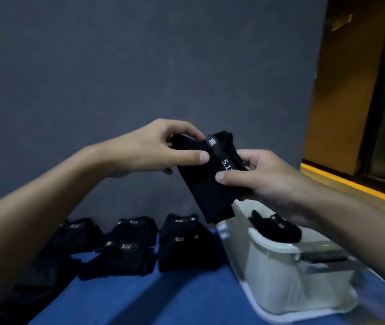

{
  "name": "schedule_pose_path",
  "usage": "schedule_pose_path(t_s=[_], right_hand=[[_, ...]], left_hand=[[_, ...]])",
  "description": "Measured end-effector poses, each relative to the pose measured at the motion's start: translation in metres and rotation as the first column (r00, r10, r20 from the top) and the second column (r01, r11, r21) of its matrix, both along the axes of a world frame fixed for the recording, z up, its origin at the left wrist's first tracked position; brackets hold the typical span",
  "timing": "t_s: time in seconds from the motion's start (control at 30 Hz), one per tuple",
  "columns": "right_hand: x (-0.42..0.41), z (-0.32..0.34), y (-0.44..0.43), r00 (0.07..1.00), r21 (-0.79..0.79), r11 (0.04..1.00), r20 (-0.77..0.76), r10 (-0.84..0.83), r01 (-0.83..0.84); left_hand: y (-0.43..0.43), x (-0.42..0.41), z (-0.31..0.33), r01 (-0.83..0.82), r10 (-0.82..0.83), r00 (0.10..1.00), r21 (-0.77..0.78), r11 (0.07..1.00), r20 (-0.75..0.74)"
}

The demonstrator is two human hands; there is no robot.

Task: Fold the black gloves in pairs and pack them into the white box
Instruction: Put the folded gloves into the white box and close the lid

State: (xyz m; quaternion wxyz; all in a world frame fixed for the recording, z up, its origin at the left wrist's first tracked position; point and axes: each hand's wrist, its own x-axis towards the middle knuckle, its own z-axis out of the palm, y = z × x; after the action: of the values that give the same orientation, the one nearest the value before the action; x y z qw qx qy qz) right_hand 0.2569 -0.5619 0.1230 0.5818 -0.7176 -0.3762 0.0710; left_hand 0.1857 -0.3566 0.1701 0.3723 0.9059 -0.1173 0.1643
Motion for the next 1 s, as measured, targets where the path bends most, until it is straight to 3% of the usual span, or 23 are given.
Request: schedule_pose_path(t_s=[0.37,0.47,0.6,0.73,1.0], right_hand=[[0.057,-0.009,-0.101,0.978,-0.179,0.962,0.014,-0.208,0.207],[0.068,-0.021,-0.124,0.972,-0.238,0.944,0.004,-0.235,0.23],[0.08,-0.042,-0.149,0.938,-0.351,0.87,0.13,-0.321,0.347],[0.083,-0.061,-0.156,0.944,-0.411,0.85,0.14,-0.299,0.33],[0.087,-0.07,-0.157,0.943,-0.416,0.847,0.155,-0.293,0.332]], left_hand=[[-0.104,0.117,-0.007,0.249,-0.287,0.933,-0.185,0.951,-0.216],[-0.118,0.146,-0.026,0.254,-0.305,0.904,-0.196,0.947,-0.301],[-0.129,0.172,-0.059,0.238,-0.28,0.866,-0.152,0.959,-0.415],[-0.139,0.182,-0.082,0.271,-0.277,0.797,-0.093,0.958,-0.537],[-0.15,0.19,-0.103,0.358,-0.361,0.715,-0.13,0.924,-0.599]])
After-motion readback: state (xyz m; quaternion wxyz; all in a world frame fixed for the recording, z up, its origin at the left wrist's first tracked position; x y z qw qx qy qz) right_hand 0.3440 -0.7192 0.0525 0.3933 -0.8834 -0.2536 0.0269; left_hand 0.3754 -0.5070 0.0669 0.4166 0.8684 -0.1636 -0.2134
